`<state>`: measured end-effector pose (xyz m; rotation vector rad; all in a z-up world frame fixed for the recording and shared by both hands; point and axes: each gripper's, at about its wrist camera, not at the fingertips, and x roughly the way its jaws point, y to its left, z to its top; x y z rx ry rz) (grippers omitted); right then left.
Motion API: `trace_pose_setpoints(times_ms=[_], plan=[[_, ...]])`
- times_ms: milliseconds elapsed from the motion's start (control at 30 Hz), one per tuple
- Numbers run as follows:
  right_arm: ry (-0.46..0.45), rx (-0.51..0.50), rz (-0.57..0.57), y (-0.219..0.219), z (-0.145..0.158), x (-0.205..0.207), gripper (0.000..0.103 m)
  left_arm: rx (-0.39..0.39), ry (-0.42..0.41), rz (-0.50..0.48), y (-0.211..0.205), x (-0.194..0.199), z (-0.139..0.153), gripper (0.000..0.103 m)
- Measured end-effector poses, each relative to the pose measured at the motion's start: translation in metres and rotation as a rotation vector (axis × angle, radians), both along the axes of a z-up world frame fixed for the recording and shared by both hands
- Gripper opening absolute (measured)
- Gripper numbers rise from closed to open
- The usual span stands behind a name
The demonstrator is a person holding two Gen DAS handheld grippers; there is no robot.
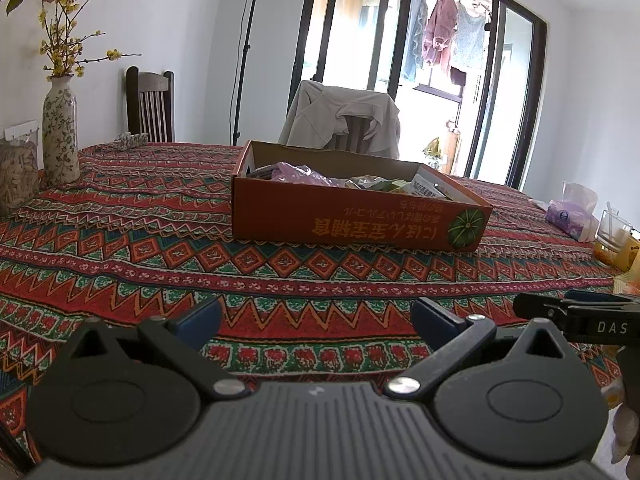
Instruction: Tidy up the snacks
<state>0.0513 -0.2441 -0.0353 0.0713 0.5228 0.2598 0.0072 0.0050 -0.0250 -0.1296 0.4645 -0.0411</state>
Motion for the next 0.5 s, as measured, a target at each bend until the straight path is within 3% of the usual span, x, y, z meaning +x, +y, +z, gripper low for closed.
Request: trace_pose_setpoints(times_ms=[500], plan=[[0.0, -0.001, 0.001, 0.0001, -0.0001, 0.0, 0.103, 0.002, -0.003, -0.005, -0.0006, -0.0005, 0.0004, 0.103]])
